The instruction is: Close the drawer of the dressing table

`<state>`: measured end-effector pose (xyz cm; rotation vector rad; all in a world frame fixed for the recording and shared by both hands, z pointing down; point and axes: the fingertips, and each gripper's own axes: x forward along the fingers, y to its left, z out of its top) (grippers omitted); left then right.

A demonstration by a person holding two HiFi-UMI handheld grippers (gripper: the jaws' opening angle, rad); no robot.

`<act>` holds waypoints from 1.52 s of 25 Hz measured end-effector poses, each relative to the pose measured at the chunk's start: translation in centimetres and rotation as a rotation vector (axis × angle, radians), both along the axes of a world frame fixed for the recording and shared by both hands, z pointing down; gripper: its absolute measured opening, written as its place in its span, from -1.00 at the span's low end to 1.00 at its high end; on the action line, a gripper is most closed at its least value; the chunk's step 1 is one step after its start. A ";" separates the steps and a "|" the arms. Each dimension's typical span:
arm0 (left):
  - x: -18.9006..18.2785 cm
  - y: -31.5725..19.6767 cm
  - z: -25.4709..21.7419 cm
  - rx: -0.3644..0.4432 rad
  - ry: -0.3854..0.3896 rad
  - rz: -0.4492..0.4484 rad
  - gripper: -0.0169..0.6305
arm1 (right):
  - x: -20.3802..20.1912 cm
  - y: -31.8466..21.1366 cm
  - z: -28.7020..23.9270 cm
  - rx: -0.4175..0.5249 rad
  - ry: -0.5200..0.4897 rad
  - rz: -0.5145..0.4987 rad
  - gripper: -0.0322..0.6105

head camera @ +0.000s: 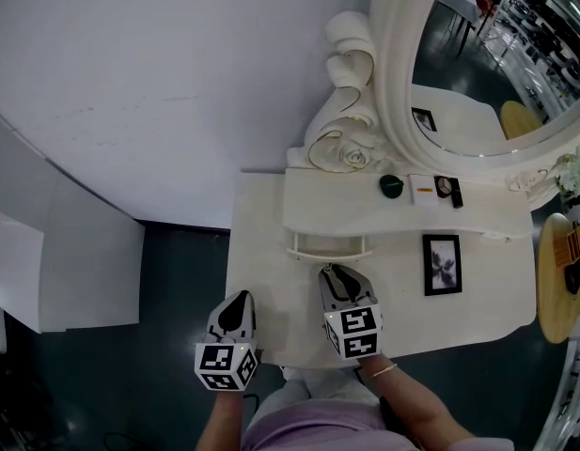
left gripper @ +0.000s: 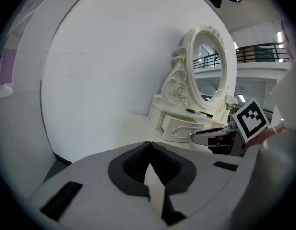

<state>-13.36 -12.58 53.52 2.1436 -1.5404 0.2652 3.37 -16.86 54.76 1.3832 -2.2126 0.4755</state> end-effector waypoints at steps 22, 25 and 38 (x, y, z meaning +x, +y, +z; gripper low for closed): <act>0.0 -1.7 0.3 -0.007 -0.001 -0.014 -0.95 | 0.0 -2.5 0.1 -0.006 -0.016 -0.019 -0.60; 0.0 -2.0 0.3 -0.009 -0.001 -0.019 -0.95 | 0.1 -2.9 0.1 -0.010 -0.018 -0.022 -0.60; 0.1 -2.8 0.2 -0.006 -0.001 -0.022 -0.95 | 0.0 -4.0 0.0 -0.006 -0.029 -0.028 -0.60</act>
